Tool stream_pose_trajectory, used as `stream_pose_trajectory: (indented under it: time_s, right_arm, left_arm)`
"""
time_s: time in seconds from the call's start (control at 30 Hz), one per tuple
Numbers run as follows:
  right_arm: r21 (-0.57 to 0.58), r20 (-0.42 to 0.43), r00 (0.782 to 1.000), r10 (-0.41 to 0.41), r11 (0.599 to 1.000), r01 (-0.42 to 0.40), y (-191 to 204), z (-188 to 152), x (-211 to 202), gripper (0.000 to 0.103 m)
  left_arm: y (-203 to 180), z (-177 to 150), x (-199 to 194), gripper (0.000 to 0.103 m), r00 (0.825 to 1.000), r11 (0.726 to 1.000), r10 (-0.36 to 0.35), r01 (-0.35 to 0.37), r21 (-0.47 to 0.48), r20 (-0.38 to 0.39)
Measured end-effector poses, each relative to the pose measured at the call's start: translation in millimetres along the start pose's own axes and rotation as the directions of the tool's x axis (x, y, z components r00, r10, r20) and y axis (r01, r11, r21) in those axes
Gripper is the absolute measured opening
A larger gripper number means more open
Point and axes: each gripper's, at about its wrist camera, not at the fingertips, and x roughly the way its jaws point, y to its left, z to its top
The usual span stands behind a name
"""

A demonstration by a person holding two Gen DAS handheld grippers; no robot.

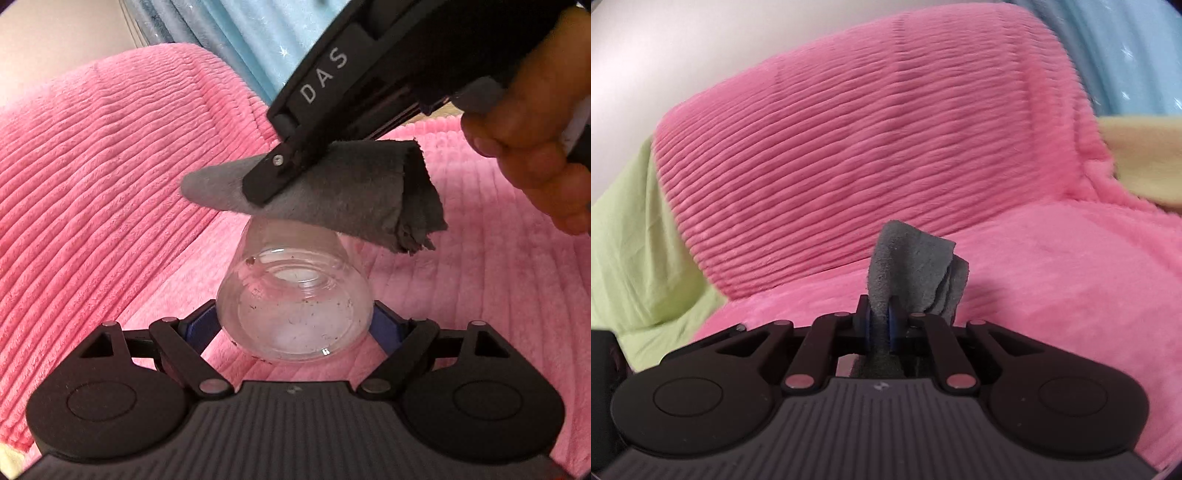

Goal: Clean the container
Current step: 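Rotate the jar with the left gripper while the right gripper wipes its side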

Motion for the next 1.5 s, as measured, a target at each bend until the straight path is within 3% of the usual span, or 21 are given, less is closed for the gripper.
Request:
stream_pose_trajectory:
  time_s: [0.07, 0.13, 0.23, 0.27, 0.33, 0.37, 0.43, 0.57, 0.63, 0.8, 0.9, 1.03, 1.1, 1.2, 1.27, 1.33, 1.43, 1.5]
  right_arm:
    - [-0.003, -0.002, 1.000, 0.003, 1.000, -0.003, 1.7, 0.3, 0.4, 0.007]
    - [-0.003, -0.003, 1.000, 0.007, 1.000, -0.007, 3.2, -0.7, 0.4, 0.007]
    - [0.028, -0.003, 1.000, 0.018, 0.999, -0.018, 1.0, -1.2, 0.8, 0.007]
    - [0.036, -0.003, 1.000, 0.021, 0.999, -0.021, 1.2, -1.1, 0.8, 0.007]
    - [0.034, -0.004, 1.000, 0.024, 0.999, -0.023, 4.3, -1.8, 0.8, 0.007]
    - [0.030, -0.004, 1.000, 0.020, 0.999, -0.020, 5.0, -2.2, -1.0, 0.007]
    - [0.018, -0.020, 0.999, 0.040, 0.999, -0.040, 8.5, -2.2, -3.6, 0.008]
    - [-0.012, -0.088, 0.984, 0.156, 0.987, -0.158, 22.0, -7.2, -7.2, 0.008]
    - [-0.045, -0.109, 0.977, 0.184, 0.981, -0.190, 28.7, -10.2, -7.8, 0.007]
    - [0.008, -0.029, 0.999, 0.028, 1.000, -0.028, 6.0, -0.8, -0.3, 0.007]
    - [0.025, -0.027, 1.000, 0.015, 1.000, -0.014, 5.1, -2.3, -4.2, 0.008]
    - [-0.016, -0.076, 0.986, 0.151, 0.988, -0.152, 22.1, -7.1, -6.4, 0.008]
    - [-0.054, -0.069, 0.989, 0.133, 0.989, -0.137, 24.2, -5.3, -1.8, 0.006]
    - [0.002, -0.037, 0.997, 0.073, 0.997, -0.073, 11.2, -1.5, 3.6, 0.006]
    - [0.030, -0.029, 0.997, 0.066, 0.997, -0.065, 4.9, -1.3, 4.1, 0.006]
    - [0.035, -0.029, 0.997, 0.070, 0.997, -0.069, 4.2, -2.7, 3.6, 0.006]
    - [0.038, -0.029, 0.997, 0.070, 0.997, -0.069, 4.9, -3.3, 4.2, 0.006]
    - [0.050, -0.027, 0.997, 0.072, 0.996, -0.071, 4.4, -4.2, 2.2, 0.006]
  left_arm:
    - [5.2, 0.6, 2.0, 0.086, 1.000, 0.999, -0.024, 0.024, -0.036, -0.002]
    - [22.6, 0.1, 1.4, 0.086, 0.995, 0.982, -0.097, 0.096, -0.162, 0.003]
    - [53.5, -6.4, 5.1, 0.087, 0.977, 0.894, -0.209, 0.211, -0.394, 0.048]
    - [60.2, -8.8, 7.8, 0.087, 0.971, 0.865, -0.230, 0.231, -0.446, 0.057]
    - [65.6, -10.6, 12.8, 0.086, 0.966, 0.832, -0.253, 0.247, -0.498, 0.057]
    - [64.7, -10.1, 12.7, 0.086, 0.966, 0.830, -0.252, 0.244, -0.502, 0.054]
    - [61.4, -7.6, 9.4, 0.085, 0.973, 0.851, -0.228, 0.221, -0.476, 0.044]
    - [48.4, -2.2, 3.5, 0.085, 0.994, 0.951, -0.111, 0.106, -0.291, -0.002]
    - [41.4, -2.0, 3.0, 0.085, 0.997, 0.975, -0.074, 0.069, -0.211, -0.016]
    - [11.9, 1.4, -3.6, 0.085, 1.000, 0.999, -0.029, 0.029, -0.039, 0.011]
    - [3.6, 3.5, -3.3, 0.085, 1.000, 1.000, -0.017, 0.017, 0.013, 0.018]
    - [4.4, 0.7, -4.3, 0.085, 1.000, 1.000, -0.025, 0.025, -0.005, 0.007]
    - [3.9, 1.0, -3.5, 0.085, 1.000, 1.000, -0.026, 0.026, -0.008, 0.004]
    - [5.3, 1.9, -3.5, 0.085, 1.000, 0.999, -0.030, 0.030, -0.020, 0.006]
    - [14.1, 1.6, -5.1, 0.086, 0.998, 0.994, -0.064, 0.064, -0.091, 0.010]
    - [27.5, 0.6, -5.3, 0.086, 0.993, 0.972, -0.119, 0.120, -0.203, 0.018]
    - [49.2, -4.0, -1.7, 0.086, 0.980, 0.898, -0.194, 0.196, -0.395, 0.045]
    - [54.4, -7.1, 1.3, 0.086, 0.975, 0.862, -0.217, 0.215, -0.458, 0.049]
